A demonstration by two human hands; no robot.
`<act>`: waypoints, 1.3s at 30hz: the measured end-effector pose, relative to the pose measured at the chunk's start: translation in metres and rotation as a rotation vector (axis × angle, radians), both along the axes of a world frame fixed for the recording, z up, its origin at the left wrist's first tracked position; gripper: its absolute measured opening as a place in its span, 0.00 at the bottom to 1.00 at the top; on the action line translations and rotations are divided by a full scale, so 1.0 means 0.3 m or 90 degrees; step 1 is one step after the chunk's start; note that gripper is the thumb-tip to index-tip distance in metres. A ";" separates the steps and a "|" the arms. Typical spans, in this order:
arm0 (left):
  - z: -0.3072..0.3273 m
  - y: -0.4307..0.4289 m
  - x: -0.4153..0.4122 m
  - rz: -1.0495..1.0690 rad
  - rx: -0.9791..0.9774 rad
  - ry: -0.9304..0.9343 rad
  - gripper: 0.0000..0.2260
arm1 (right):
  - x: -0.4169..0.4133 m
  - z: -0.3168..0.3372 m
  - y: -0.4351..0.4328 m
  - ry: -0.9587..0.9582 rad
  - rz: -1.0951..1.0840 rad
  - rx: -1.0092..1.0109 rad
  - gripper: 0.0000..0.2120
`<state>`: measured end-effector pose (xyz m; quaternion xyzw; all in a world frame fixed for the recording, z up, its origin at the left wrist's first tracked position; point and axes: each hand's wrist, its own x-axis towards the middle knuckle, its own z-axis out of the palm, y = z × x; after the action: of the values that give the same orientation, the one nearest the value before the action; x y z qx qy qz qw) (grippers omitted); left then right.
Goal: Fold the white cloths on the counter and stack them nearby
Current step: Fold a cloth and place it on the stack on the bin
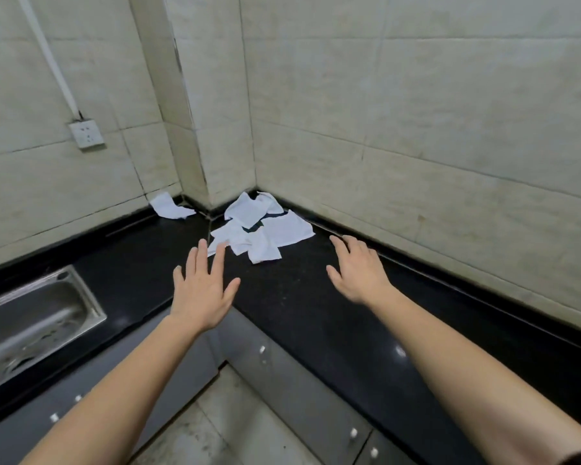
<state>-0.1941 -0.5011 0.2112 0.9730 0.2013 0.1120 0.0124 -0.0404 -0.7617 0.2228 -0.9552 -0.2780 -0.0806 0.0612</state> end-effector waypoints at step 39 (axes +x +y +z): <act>-0.321 1.766 0.737 0.116 -0.184 0.221 0.37 | 1.000 -0.381 1.941 0.283 0.139 -0.016 0.22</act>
<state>0.0271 0.0285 0.1150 0.9437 0.3013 -0.0863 0.1063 0.2597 -0.1792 0.1084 -0.9146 -0.3599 0.1423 0.1175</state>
